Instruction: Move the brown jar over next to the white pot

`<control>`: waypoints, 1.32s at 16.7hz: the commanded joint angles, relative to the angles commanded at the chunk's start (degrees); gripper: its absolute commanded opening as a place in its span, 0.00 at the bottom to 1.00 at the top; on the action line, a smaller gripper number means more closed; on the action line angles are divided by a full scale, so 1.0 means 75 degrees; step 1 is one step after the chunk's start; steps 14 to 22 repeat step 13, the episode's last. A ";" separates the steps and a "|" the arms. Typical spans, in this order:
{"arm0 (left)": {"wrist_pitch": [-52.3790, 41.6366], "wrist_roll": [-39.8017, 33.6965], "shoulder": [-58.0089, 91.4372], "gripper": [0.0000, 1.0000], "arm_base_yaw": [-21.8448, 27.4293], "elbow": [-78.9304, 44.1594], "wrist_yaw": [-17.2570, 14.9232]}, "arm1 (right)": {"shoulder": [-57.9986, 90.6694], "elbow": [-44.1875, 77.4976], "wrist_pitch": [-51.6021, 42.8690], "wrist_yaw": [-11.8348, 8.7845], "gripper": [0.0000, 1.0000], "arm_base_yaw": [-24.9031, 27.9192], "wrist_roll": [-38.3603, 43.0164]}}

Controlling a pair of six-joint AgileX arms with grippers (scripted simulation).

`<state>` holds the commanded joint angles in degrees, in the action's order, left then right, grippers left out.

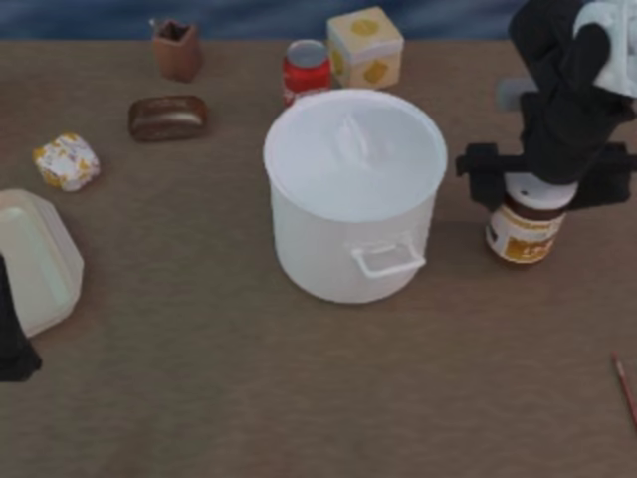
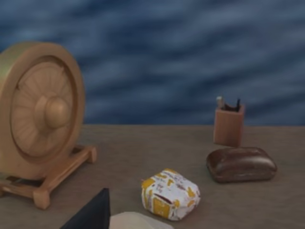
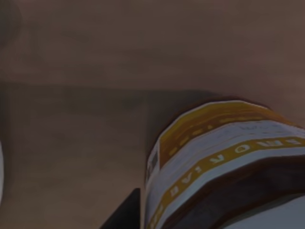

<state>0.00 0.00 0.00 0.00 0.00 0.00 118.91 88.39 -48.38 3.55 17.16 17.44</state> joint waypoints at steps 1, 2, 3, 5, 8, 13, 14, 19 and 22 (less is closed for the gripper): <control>0.0000 0.0000 0.0000 1.00 0.0000 0.0000 0.0000 | 0.0000 0.0000 0.0000 0.0000 0.53 0.0000 0.0000; 0.0000 0.0000 0.0000 1.00 0.0000 0.0000 0.0000 | 0.0000 0.0000 0.0000 0.0000 0.60 0.0000 0.0000; 0.0000 0.0000 0.0000 1.00 0.0000 0.0000 0.0000 | 0.0000 0.0000 0.0000 0.0000 0.68 0.0000 0.0000; 0.0000 0.0000 0.0000 1.00 0.0000 0.0000 0.0000 | 0.0000 0.0000 0.0000 0.0000 0.83 0.0000 0.0000; 0.0000 0.0000 0.0000 1.00 0.0000 0.0000 0.0000 | 0.0000 0.0000 0.0000 0.0000 1.00 0.0000 0.0000; 0.0000 0.0000 0.0000 1.00 0.0000 0.0000 0.0000 | 0.0000 0.0000 0.0000 0.0000 1.00 0.0000 0.0000; 0.0000 0.0000 0.0000 1.00 0.0000 0.0000 0.0000 | 0.0000 0.0000 0.0000 0.0000 1.00 0.0000 0.0000; 0.0000 0.0000 0.0000 1.00 0.0000 0.0000 0.0000 | 0.0000 0.0000 0.0000 0.0000 1.00 0.0000 0.0000; 0.0000 0.0000 0.0000 1.00 0.0000 0.0000 0.0000 | 0.0000 0.0000 0.0000 0.0000 1.00 0.0000 0.0000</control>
